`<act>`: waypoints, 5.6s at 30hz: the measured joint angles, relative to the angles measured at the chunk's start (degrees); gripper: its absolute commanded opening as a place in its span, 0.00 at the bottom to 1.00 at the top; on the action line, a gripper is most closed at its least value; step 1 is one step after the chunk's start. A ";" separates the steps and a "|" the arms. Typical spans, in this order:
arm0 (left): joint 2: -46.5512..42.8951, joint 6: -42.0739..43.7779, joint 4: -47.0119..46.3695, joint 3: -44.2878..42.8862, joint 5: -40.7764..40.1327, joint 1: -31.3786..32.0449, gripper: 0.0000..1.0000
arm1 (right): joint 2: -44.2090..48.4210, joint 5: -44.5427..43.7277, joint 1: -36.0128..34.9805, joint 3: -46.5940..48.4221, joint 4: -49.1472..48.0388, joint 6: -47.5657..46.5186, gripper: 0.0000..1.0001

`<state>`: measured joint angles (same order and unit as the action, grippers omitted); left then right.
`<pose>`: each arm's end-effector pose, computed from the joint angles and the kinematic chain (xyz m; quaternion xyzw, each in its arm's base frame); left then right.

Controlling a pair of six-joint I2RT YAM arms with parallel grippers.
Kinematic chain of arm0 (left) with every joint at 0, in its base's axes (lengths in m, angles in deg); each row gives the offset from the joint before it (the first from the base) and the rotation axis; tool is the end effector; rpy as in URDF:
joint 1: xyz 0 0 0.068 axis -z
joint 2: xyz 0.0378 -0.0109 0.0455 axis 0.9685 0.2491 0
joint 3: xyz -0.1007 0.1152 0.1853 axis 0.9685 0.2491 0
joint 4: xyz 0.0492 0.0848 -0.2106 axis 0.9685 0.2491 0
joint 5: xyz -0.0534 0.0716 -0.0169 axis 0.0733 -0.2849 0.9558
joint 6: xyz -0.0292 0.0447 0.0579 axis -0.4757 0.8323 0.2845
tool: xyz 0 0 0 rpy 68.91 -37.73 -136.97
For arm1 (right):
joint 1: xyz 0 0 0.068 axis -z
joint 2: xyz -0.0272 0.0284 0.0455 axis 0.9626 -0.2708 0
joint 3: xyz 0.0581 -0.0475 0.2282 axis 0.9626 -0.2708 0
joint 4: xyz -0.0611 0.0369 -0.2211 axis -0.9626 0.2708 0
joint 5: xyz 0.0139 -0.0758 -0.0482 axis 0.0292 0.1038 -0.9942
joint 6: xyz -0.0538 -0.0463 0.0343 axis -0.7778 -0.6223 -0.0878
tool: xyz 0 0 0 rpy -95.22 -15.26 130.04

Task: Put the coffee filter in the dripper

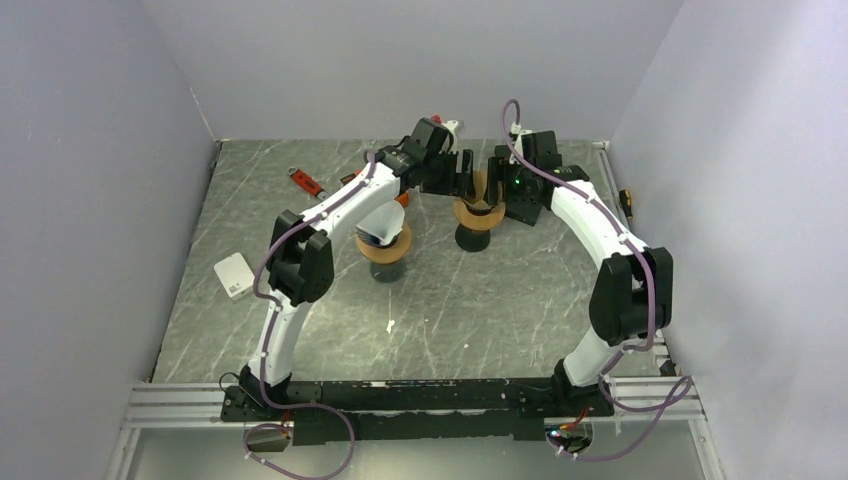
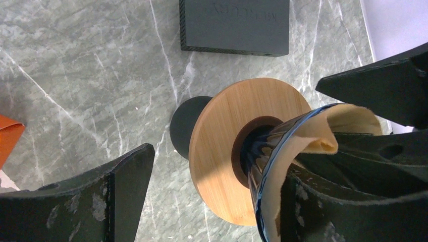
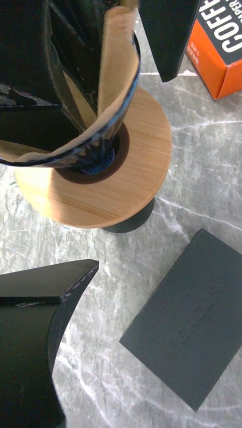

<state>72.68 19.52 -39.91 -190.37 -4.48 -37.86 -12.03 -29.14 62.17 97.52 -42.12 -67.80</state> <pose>0.3752 -0.3053 0.2457 0.1269 0.8927 -0.2935 0.3175 0.3483 0.0824 0.2425 -0.0338 0.9260 0.1232 0.3552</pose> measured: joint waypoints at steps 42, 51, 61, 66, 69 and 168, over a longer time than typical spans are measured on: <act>-9.75 2.67 2.27 -0.28 1.51 -1.27 0.90 | 0.92 -0.28 0.02 3.39 5.07 0.11 0.78; -9.46 2.62 3.23 1.40 2.14 -1.57 0.86 | 1.99 -0.28 0.02 3.41 5.11 0.28 0.78; -5.64 2.54 4.90 1.46 2.21 -1.57 0.84 | 1.86 -0.28 0.09 3.26 4.98 0.28 0.77; -5.25 2.69 5.35 1.57 1.99 -1.57 0.84 | 0.63 -0.31 0.09 2.62 4.42 0.26 0.77; -5.25 2.69 5.35 1.57 1.99 -1.57 0.85 | -0.37 -0.22 0.09 1.92 3.80 0.35 0.77; -63.19 5.77 -29.62 83.80 -11.17 -44.19 1.00 | 39.47 -29.53 19.30 -62.16 -41.20 13.53 1.00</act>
<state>9.49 25.29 -69.53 -106.57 -15.65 -82.06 27.44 -58.67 81.47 35.36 -83.32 -54.27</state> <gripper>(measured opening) 0.994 0.994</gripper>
